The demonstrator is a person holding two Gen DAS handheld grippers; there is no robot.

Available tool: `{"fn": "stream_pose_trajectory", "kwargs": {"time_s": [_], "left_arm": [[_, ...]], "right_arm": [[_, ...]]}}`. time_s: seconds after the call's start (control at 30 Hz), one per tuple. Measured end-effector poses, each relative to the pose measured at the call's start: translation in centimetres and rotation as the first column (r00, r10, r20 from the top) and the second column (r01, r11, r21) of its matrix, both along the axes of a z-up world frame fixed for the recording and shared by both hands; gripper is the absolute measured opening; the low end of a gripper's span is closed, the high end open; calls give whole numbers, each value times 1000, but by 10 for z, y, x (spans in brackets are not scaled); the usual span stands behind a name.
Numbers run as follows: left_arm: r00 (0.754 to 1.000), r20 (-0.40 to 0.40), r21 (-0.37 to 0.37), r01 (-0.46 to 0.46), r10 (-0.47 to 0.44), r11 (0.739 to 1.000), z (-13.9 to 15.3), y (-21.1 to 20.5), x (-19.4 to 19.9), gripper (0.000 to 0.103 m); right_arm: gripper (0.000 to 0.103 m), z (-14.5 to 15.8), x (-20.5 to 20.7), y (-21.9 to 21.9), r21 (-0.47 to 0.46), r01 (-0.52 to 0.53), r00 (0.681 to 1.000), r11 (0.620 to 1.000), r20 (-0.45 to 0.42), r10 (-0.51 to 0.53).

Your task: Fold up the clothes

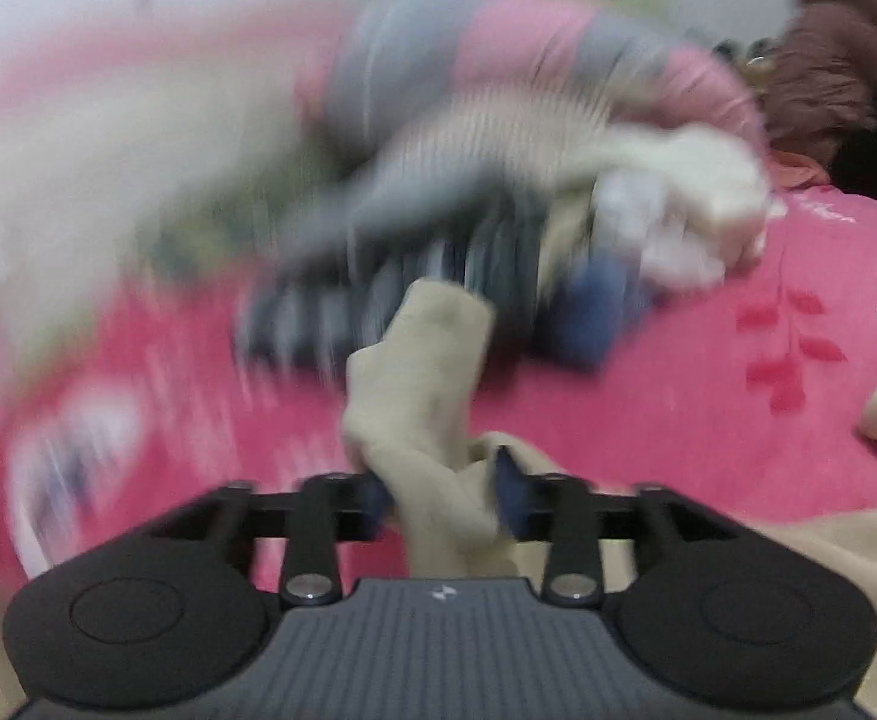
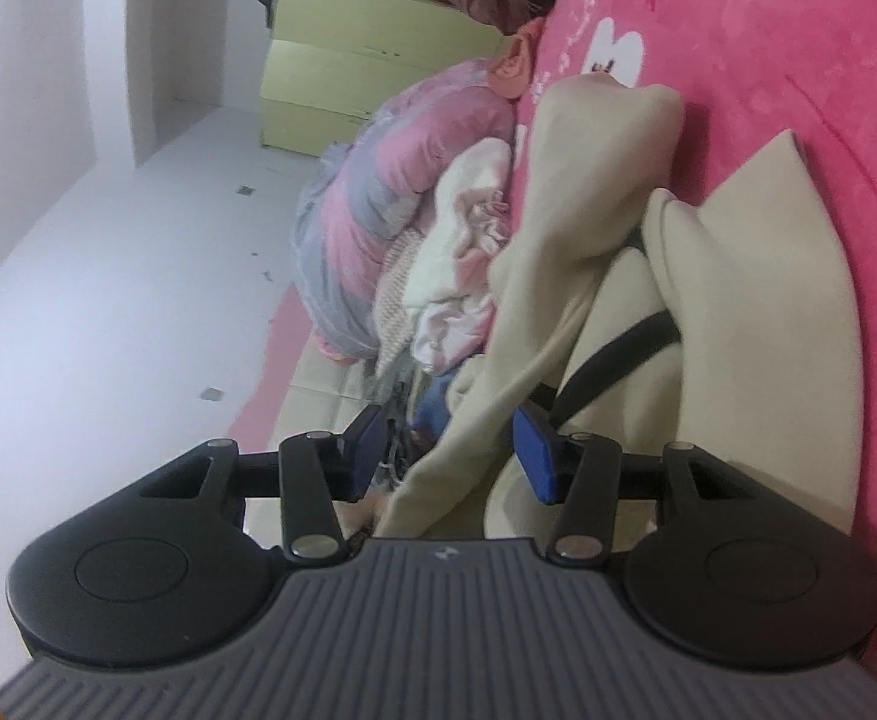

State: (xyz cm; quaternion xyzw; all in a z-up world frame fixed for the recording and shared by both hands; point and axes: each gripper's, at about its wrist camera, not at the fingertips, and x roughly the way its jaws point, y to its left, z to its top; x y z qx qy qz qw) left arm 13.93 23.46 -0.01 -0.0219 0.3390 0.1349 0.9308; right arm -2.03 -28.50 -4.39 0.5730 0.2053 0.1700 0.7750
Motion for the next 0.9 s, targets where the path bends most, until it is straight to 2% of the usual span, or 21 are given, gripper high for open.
{"fn": "stream_pose_trajectory", "kwargs": {"time_s": [0.07, 0.1, 0.17, 0.27, 0.33, 0.4, 0.47, 0.53, 0.57, 0.67, 0.77, 0.83, 0.9], "left_arm": [[999, 7, -108, -43, 44, 993, -5, 13, -9, 60], [997, 21, -130, -64, 68, 989, -3, 16, -15, 63], [992, 54, -151, -107, 116, 983, 2, 22, -27, 78], [978, 123, -188, -142, 167, 972, 7, 25, -42, 85], [964, 167, -218, -170, 209, 961, 16, 28, -56, 87], [941, 211, -246, -211, 265, 946, 23, 33, -63, 88], [912, 250, -276, -256, 326, 927, 28, 36, -75, 89], [882, 277, -309, -293, 381, 905, 30, 38, -87, 89], [877, 287, -322, -292, 386, 901, 30, 38, -91, 89], [906, 299, -304, -206, 298, 930, 26, 24, -98, 89], [935, 308, -248, -98, 174, 964, 20, -4, -101, 89], [946, 314, -223, -13, 85, 975, 14, -26, -101, 89], [948, 317, -197, 72, -6, 978, 9, -49, -102, 89]], "right_arm": [[48, 7, -1, 2, -55, 0, 1000, 998, -1, 0], [50, 11, -1, 4, -90, -1, 1000, 996, 1, 1], [53, 20, -1, 8, -159, -3, 1000, 987, 5, 4], [54, 36, 4, 20, -277, -23, 999, 961, 25, 32], [59, 53, 9, 38, -415, -53, 995, 908, 52, 82], [66, 68, 15, 57, -535, -100, 987, 839, 56, 153], [69, 75, 23, 75, -599, -137, 982, 789, 24, 189], [69, 76, 32, 87, -617, -165, 979, 769, -10, 201], [69, 75, 36, 91, -615, -176, 978, 769, -22, 207], [69, 78, 41, 104, -642, -201, 971, 740, -32, 236], [69, 78, 47, 106, -557, -275, 954, 784, -56, 295], [69, 70, 56, 108, -432, -349, 934, 832, -86, 347], [69, 64, 65, 119, -423, -378, 924, 823, -126, 360]]}}
